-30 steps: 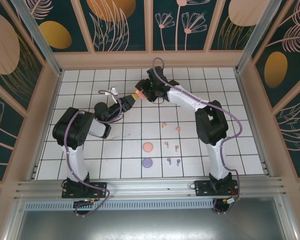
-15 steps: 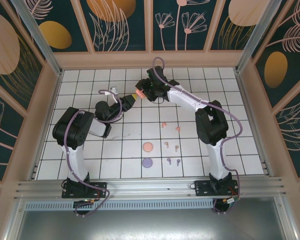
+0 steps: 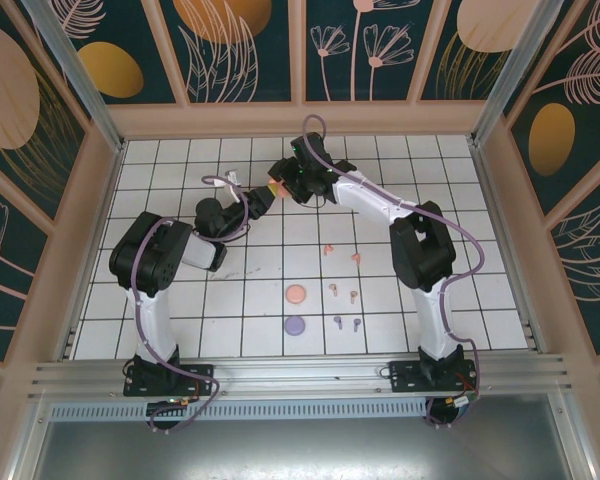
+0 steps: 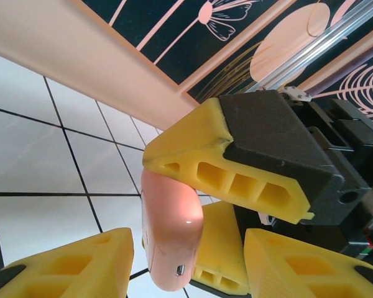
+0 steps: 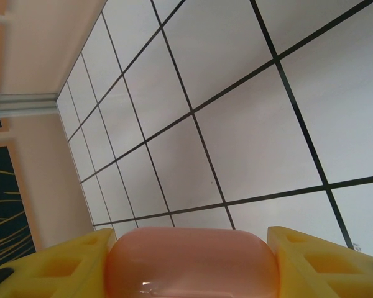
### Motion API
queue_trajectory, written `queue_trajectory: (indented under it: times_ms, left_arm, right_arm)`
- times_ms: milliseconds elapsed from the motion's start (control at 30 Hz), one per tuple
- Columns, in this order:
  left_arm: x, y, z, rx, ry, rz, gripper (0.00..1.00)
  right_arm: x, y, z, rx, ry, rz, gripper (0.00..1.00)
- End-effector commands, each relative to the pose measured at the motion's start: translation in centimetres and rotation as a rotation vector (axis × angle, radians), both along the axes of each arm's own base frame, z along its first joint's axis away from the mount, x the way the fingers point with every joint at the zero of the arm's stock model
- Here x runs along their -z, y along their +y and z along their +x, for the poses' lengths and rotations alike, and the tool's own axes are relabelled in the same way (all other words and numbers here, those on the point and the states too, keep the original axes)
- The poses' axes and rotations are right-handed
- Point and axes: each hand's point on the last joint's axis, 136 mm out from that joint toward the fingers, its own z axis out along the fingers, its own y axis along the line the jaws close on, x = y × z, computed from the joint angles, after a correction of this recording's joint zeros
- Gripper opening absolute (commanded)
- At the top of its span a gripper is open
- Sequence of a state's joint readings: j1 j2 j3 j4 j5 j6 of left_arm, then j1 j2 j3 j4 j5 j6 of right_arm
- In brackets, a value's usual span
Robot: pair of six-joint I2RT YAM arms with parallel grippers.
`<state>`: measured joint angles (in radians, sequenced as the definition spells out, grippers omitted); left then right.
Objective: Insert wireless bluetooth earbuds into charging case
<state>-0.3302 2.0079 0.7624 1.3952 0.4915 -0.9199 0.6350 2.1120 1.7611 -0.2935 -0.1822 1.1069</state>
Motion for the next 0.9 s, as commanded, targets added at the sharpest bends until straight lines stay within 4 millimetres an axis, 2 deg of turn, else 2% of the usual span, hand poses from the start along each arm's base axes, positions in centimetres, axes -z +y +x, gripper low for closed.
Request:
queue_trajectory:
  times_ms: [0, 267, 600, 867]
  left_arm:
    - [-0.2, -0.6, 0.5, 0.003, -0.027, 0.009, 0.5]
    - [0.3, -0.7, 1.0, 0.0, -0.02, 0.011, 0.47]
    - [0.4, -0.8, 1.5, -0.013, -0.02, 0.014, 0.41]
    - [0.5, -0.8, 2.0, -0.02, -0.023, 0.014, 0.27]
  right_arm:
    - [-5.0, 1.1, -0.3, -0.016, -0.073, 0.077, 0.47]
    - [-5.7, 1.9, -0.5, -0.033, -0.083, 0.09, 0.47]
    - [-5.4, 1.9, -0.6, -0.035, -0.08, 0.088, 0.47]
    - [-5.1, 1.8, -0.7, -0.035, -0.076, 0.083, 0.47]
